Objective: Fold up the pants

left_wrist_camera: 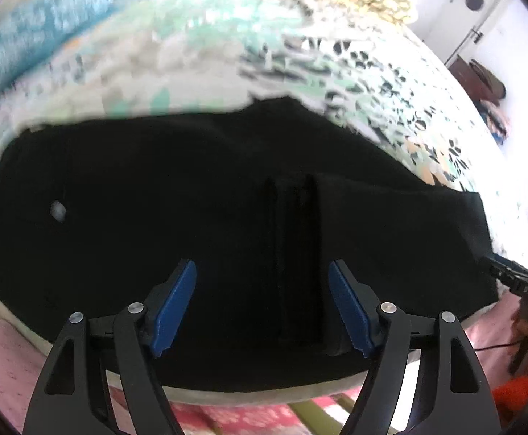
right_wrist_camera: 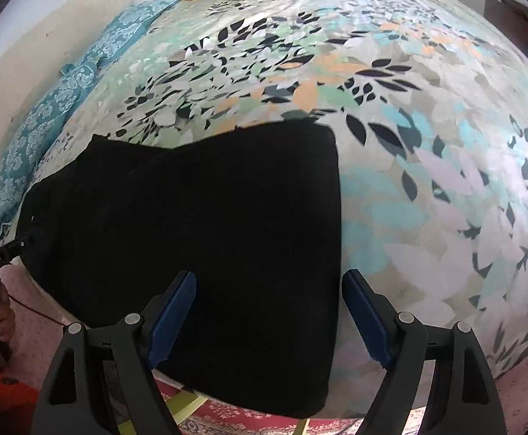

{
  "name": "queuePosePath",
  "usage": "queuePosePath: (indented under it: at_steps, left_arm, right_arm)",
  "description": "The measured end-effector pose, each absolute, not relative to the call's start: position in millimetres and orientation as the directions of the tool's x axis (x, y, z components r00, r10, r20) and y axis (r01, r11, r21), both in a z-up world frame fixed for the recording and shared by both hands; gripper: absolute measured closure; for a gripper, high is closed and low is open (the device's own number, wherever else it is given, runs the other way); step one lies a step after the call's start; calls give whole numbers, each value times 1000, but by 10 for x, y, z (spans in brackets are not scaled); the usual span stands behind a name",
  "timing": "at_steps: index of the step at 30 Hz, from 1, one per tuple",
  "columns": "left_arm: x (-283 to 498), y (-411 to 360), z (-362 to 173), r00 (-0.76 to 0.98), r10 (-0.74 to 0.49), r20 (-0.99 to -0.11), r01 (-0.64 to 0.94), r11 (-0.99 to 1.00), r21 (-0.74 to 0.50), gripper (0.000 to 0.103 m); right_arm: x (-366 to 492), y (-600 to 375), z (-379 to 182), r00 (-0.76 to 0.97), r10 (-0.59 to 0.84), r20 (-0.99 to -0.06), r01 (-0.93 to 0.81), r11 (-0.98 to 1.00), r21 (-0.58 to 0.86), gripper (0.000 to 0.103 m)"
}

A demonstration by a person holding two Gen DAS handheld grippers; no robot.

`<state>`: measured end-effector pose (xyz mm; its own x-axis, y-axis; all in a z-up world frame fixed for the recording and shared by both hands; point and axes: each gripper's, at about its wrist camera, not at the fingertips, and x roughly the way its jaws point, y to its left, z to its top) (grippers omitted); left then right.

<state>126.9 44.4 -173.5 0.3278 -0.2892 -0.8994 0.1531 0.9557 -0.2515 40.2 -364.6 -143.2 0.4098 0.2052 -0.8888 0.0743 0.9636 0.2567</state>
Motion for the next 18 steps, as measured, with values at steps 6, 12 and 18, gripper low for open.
queuePosePath:
  at_steps: [6,12,18]
  left_arm:
    - [1252,159,-1880,305,-221,-927,209,964,-161,26]
    - [1247,135,-1899,313,-201,-928,235,963,-129,24]
    - [1251,135,-1920,324,-195,-926,241,963,-119,19]
  right_arm:
    - [326,-3496,-1087,533,266,-803,-77,961,267,21]
    - [476,-3443,-1496,361,373,-855,-89,926,367,20]
    - [765,-3657,-1087,469,440,-766,-70,883,464,21]
